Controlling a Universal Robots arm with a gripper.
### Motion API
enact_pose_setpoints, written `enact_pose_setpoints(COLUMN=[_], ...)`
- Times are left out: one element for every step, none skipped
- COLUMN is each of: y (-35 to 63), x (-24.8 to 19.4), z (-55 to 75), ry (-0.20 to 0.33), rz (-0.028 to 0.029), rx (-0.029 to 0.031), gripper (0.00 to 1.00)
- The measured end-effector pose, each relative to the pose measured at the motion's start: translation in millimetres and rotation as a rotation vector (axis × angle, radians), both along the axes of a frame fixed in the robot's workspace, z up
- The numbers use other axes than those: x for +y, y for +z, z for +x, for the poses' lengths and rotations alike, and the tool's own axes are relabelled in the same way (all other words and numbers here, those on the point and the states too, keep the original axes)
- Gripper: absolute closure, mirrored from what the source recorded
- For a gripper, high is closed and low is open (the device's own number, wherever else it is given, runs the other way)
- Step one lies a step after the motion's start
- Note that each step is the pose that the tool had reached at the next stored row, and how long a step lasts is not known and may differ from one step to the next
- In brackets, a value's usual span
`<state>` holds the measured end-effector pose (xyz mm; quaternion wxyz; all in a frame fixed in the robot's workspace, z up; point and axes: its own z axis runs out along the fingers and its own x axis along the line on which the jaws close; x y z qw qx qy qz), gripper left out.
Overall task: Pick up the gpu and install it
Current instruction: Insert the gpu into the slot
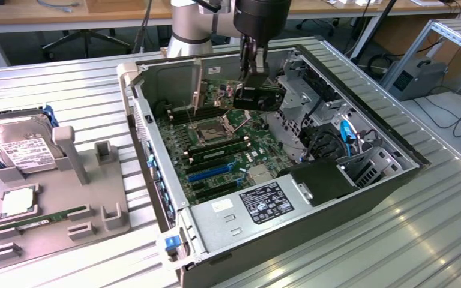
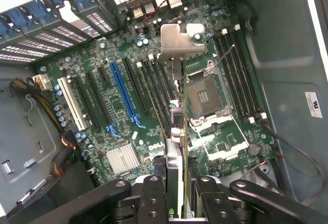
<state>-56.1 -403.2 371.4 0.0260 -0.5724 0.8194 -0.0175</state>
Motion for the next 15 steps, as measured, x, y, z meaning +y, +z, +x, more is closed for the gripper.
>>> enact_pose_setpoints(y=[0.0,0.0,0.0,0.0,0.0,0.0,0.0,0.0,0.0,0.0,0.0,0.0,0.0,0.0,0.0], x=[0.0,0.0,0.0,0.0,0.0,0.0,0.0,0.0,0.0,0.0,0.0,0.0,0.0,0.0,0.0], z=[0.0,0.0,0.0,0.0,0.0,0.0,0.0,0.0,0.0,0.0,0.0,0.0,0.0,0.0,0.0], ry=[0.002,0.005,0.012,0.016,0.02,0.022,0.024,0.028,0.031,0.033,0.035,0.037,0.039,0.041,0.043], rz=[0.0,-0.0001,-0.0002,-0.0002,-0.0003,-0.0003,-0.0004,-0.0003,-0.0004,-0.0004,-0.0005,-0.0006,-0.0005,-0.0006,-0.0006], rx=[0.0,0.0,0.0,0.0,0.0,0.0,0.0,0.0,0.0,0.0,0.0,0.0001,0.0001,0.0,0.0001], gripper=[0.73,0.73,0.73,0.73,0.73,0.73,0.73,0.73,0.73,0.73,0.73,0.73,0.73,0.73,0.73])
